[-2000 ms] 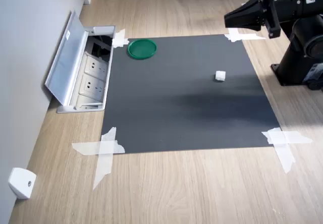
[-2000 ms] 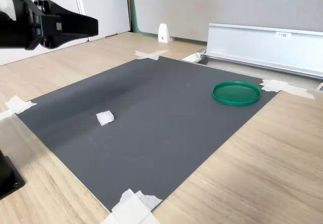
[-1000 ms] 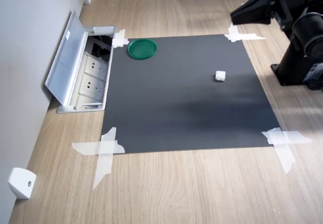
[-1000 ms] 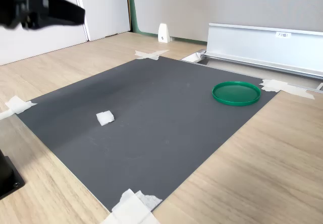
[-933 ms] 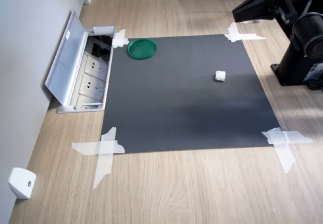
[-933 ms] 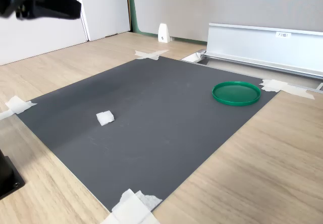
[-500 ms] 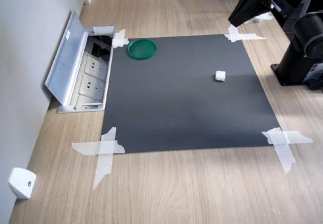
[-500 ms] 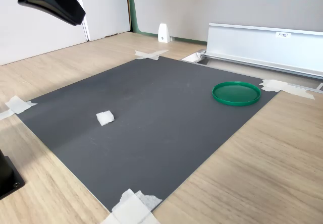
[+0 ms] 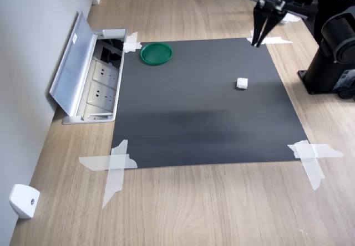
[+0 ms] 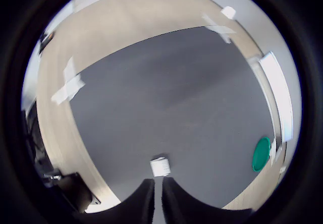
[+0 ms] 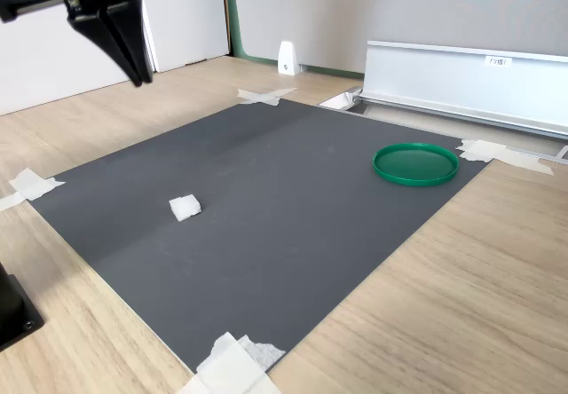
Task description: Grasp a white terminal and put it on the green lid.
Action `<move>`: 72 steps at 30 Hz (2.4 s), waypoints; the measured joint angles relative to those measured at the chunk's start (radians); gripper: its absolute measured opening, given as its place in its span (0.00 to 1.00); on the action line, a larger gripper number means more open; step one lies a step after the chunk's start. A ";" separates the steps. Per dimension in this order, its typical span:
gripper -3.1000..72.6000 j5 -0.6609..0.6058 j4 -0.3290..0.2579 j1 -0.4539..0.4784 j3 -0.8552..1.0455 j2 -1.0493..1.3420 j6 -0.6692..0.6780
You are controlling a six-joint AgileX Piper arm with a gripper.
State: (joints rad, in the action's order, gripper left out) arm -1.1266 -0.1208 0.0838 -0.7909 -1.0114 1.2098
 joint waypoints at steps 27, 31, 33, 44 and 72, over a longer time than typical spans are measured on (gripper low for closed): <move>0.98 0.198 0.094 0.000 0.118 -0.060 0.239; 0.98 0.281 0.083 0.000 0.193 -0.064 0.249; 0.98 0.297 0.075 0.000 0.210 -0.077 0.249; 0.98 0.380 0.067 0.000 0.221 -0.224 0.193; 0.98 0.494 0.067 0.000 0.259 -0.325 0.208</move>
State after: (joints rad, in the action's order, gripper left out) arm -0.6323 -0.0542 0.0838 -0.5320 -1.3369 1.4180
